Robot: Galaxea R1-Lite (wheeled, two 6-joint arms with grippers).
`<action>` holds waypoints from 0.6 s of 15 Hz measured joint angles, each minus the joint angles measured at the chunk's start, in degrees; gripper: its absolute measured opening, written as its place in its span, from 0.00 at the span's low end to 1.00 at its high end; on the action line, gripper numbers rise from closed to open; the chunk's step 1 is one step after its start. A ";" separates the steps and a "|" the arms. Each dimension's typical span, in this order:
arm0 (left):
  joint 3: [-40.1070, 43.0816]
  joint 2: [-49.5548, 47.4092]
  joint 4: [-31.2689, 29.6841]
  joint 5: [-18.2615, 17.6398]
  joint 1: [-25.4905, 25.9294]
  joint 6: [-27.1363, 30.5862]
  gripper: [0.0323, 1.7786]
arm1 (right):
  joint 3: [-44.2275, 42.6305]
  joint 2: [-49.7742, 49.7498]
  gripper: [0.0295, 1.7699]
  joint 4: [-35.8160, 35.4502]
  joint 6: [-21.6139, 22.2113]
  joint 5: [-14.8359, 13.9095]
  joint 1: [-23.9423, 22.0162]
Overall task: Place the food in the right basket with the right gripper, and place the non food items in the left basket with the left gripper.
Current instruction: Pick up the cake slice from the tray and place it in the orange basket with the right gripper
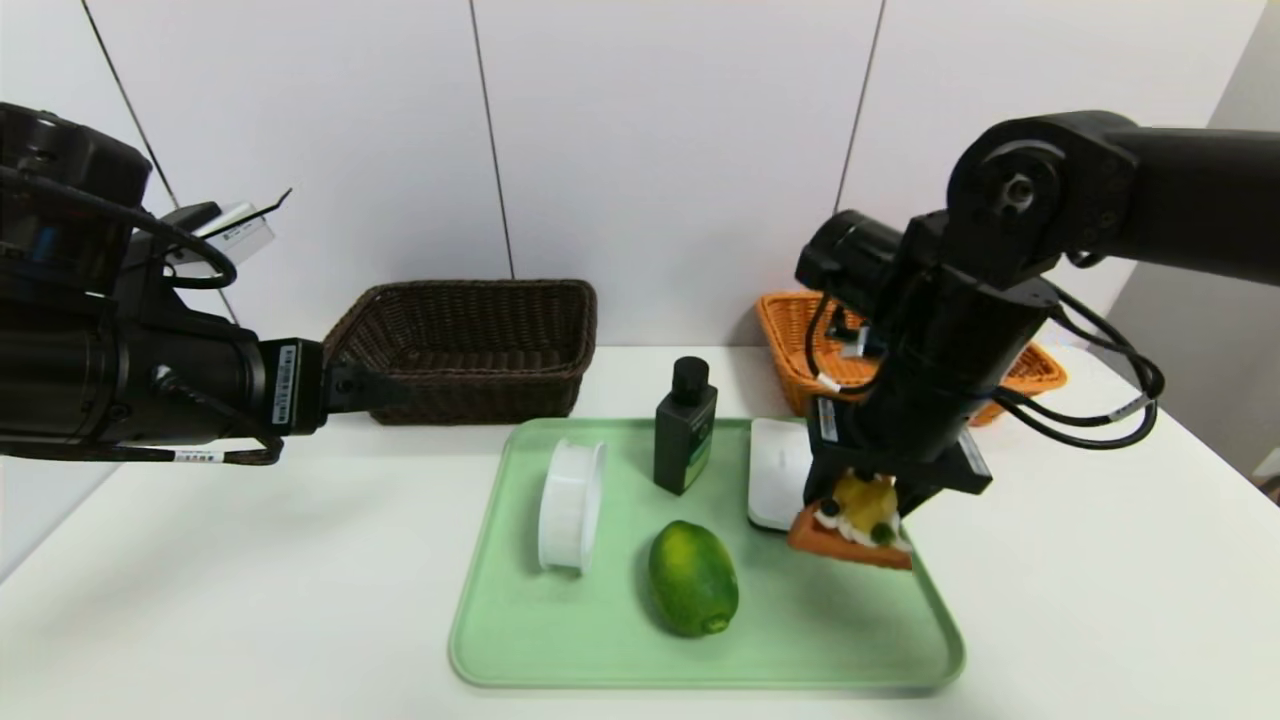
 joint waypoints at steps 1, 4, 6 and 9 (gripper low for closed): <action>0.52 -0.06 0.02 0.00 -0.02 0.00 0.95 | -0.02 -0.94 0.48 -3.56 0.68 -0.54 -1.06; 2.65 -0.37 0.00 -0.06 -0.20 0.01 0.95 | -0.06 -3.22 0.48 -14.01 2.10 -1.35 -4.64; 4.13 -0.85 -0.09 -0.06 -0.24 0.00 0.95 | -0.06 -3.96 0.48 -19.44 3.46 -2.49 -6.53; 5.92 -1.68 -0.06 -0.10 -0.33 0.01 0.95 | -0.06 -4.19 0.48 -27.84 5.47 -3.07 -10.31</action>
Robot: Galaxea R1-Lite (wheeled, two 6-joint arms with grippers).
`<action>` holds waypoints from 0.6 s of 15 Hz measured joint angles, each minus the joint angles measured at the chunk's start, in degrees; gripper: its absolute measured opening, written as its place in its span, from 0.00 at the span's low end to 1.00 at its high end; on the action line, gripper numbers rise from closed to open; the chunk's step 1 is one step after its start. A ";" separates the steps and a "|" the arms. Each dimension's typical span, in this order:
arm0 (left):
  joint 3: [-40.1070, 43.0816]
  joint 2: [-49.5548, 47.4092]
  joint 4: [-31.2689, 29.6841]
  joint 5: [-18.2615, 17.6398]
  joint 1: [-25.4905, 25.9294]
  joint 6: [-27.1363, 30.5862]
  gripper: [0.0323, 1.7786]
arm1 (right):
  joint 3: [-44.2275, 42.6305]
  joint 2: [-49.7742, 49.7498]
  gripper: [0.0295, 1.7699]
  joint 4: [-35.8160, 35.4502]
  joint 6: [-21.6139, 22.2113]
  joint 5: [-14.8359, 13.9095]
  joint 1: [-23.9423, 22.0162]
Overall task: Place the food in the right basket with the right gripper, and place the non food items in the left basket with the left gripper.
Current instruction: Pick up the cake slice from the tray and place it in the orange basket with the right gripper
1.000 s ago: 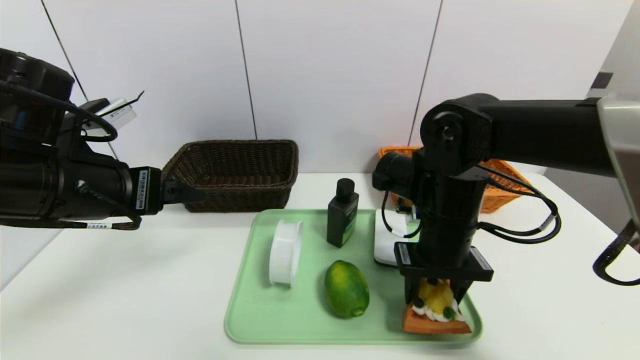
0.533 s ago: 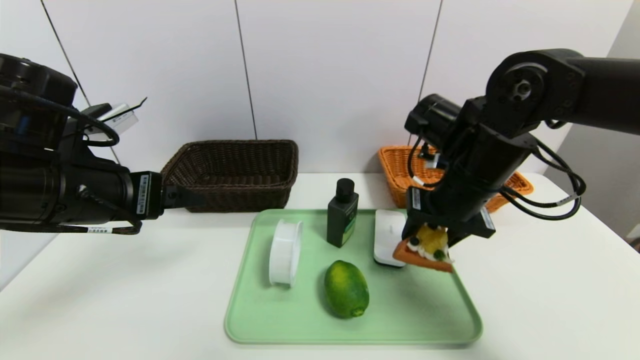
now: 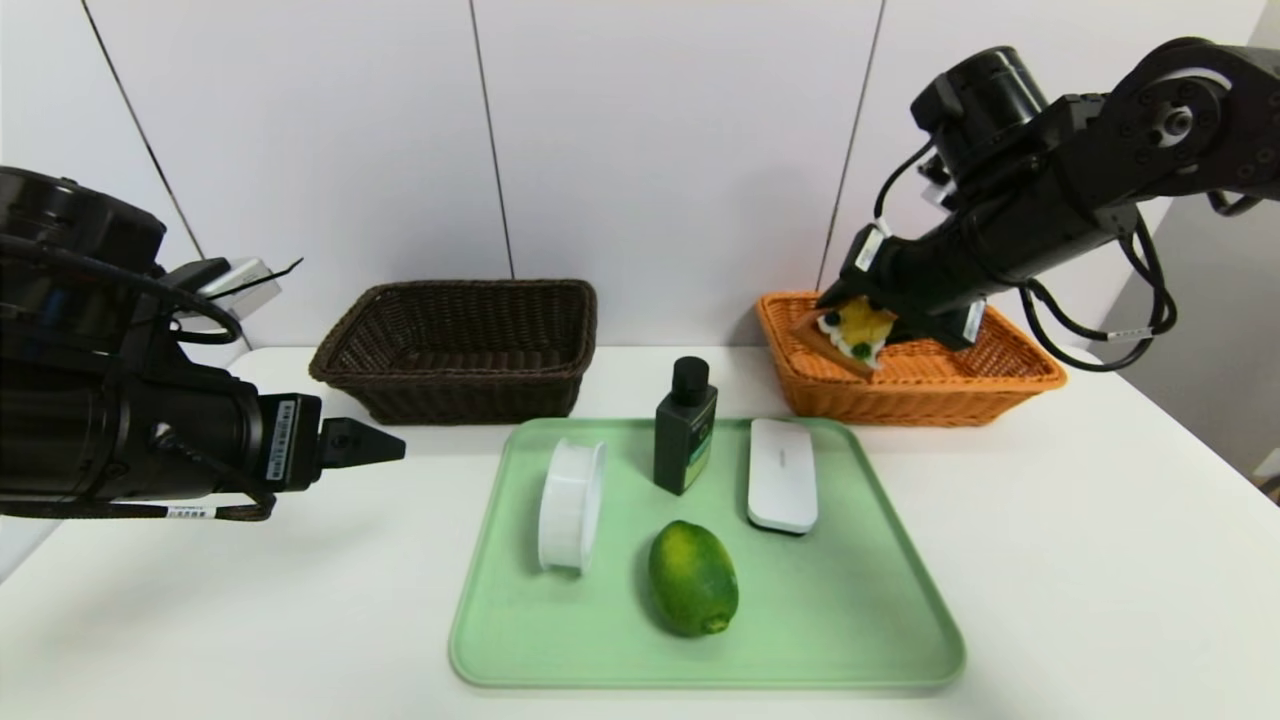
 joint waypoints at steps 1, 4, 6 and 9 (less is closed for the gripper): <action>0.33 -0.22 -0.02 0.01 -0.05 -0.04 0.95 | 0.00 0.23 0.48 -1.85 0.34 -0.07 -1.62; 0.00 -0.41 -0.48 0.01 -0.44 -0.01 0.95 | 0.02 2.32 0.48 -7.03 0.65 -0.05 -6.49; -0.55 -0.30 -0.50 0.04 -1.18 0.05 0.95 | 0.02 4.72 0.48 -11.36 0.63 -0.02 -9.76; -2.34 0.69 -0.41 0.10 -1.68 0.16 0.95 | 0.02 9.16 0.48 -14.99 1.28 0.09 -12.65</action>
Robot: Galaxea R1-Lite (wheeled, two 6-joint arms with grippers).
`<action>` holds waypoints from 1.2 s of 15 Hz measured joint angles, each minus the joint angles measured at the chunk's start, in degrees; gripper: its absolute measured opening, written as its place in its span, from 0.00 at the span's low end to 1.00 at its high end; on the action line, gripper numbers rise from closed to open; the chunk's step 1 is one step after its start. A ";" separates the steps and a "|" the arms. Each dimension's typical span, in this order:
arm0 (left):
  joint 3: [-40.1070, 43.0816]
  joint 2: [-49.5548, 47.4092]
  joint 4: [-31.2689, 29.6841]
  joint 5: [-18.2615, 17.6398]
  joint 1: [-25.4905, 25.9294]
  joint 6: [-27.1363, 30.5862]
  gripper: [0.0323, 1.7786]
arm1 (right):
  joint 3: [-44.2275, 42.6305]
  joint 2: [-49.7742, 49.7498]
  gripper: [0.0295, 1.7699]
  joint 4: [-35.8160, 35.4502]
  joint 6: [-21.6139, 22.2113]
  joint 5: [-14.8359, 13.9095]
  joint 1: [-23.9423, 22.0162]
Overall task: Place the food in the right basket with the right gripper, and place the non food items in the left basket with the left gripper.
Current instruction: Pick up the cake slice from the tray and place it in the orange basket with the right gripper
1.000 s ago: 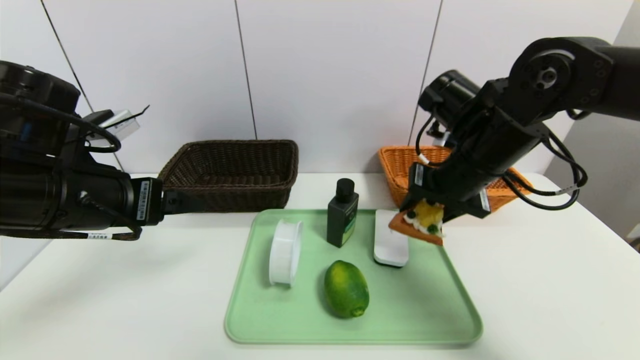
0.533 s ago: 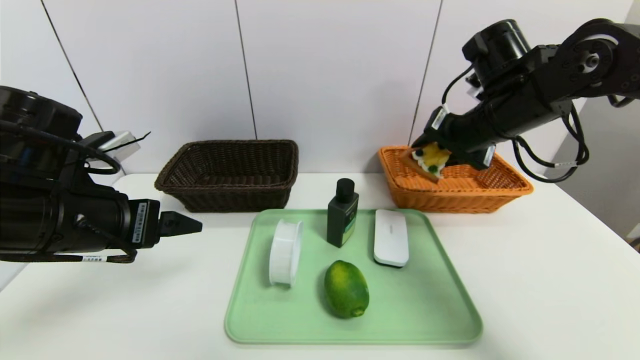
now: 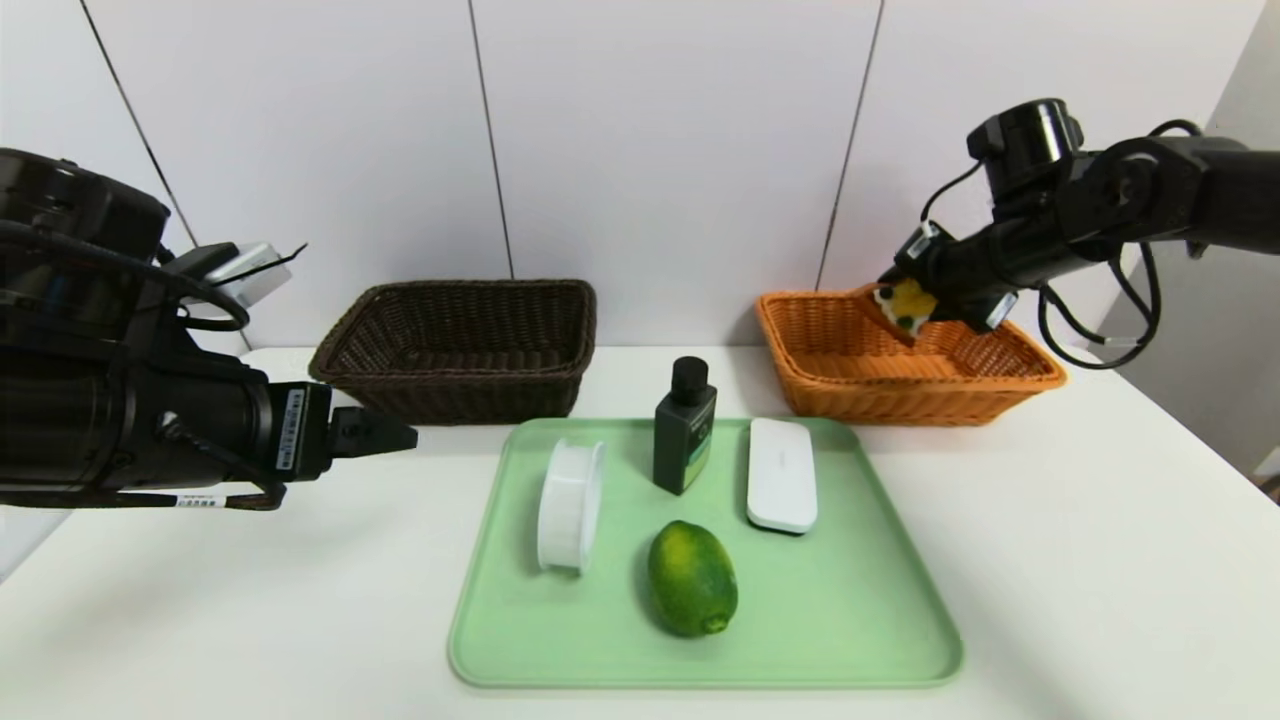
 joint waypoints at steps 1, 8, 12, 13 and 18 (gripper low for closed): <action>-0.65 0.40 0.11 0.00 -0.17 0.06 0.95 | 0.00 1.46 0.48 -2.02 0.35 0.06 -0.66; -5.22 3.25 -0.20 0.11 -0.50 -0.91 0.95 | -0.11 9.96 0.48 -8.33 0.55 0.76 -3.64; -6.12 4.27 -0.17 0.02 -0.57 -1.57 0.95 | -0.16 11.41 0.59 -8.67 0.11 0.78 -3.95; -6.23 4.44 -0.24 -0.04 -0.63 -1.96 0.95 | -0.16 11.43 0.64 -8.69 0.05 0.78 -4.13; -6.35 4.57 -0.69 -0.26 -0.72 -2.34 0.95 | -0.09 9.98 0.80 -8.41 -0.34 0.63 -3.89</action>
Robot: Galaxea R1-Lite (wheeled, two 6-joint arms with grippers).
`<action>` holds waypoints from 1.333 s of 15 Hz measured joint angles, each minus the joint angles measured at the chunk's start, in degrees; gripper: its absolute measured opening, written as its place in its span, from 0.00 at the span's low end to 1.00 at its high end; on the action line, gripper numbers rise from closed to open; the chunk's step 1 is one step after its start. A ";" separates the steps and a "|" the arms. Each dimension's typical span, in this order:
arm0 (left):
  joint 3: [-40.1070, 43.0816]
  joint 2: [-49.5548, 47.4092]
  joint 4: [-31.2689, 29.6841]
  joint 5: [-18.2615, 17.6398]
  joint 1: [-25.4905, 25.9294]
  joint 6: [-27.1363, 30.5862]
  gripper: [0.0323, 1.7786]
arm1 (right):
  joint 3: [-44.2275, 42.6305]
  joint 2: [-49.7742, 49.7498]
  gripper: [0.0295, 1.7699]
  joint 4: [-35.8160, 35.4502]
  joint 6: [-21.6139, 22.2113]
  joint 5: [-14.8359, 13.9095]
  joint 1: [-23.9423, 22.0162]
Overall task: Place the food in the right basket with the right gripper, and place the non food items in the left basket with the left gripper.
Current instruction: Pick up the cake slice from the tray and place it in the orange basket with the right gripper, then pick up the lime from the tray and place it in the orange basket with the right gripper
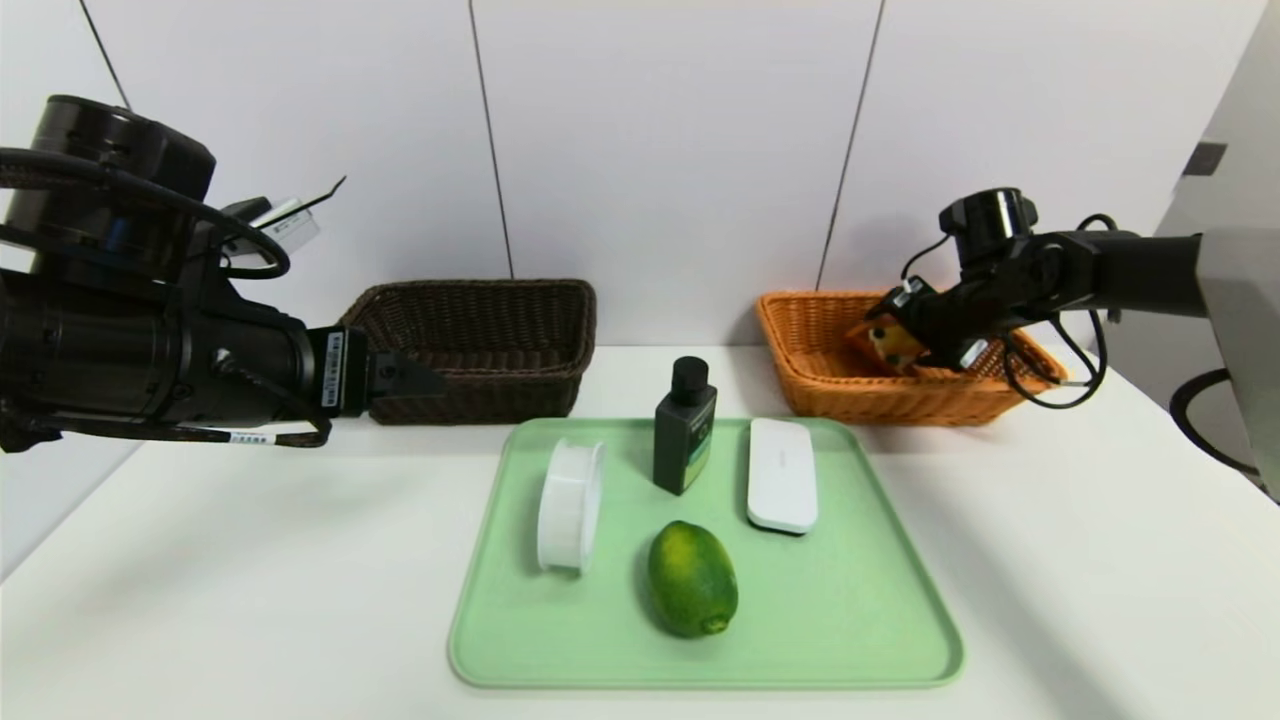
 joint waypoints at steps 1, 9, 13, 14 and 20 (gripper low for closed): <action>0.00 -0.16 0.01 0.00 0.00 0.00 0.95 | 0.00 -0.74 0.82 -0.02 -0.16 -0.02 0.26; 0.22 -2.32 0.45 -0.05 -0.90 -0.99 0.95 | 0.10 -6.16 0.91 0.05 0.01 -0.66 3.01; 0.48 -4.00 0.09 0.05 -1.18 -2.95 0.95 | 0.59 -11.67 0.93 2.26 1.44 -0.16 8.28; 0.50 -4.46 0.09 0.11 -1.23 -4.24 0.95 | 0.72 -13.87 0.94 4.66 1.57 0.63 11.33; 2.38 -10.39 11.41 0.41 -1.21 -4.30 0.95 | 0.98 -23.26 0.95 24.89 2.35 2.65 30.57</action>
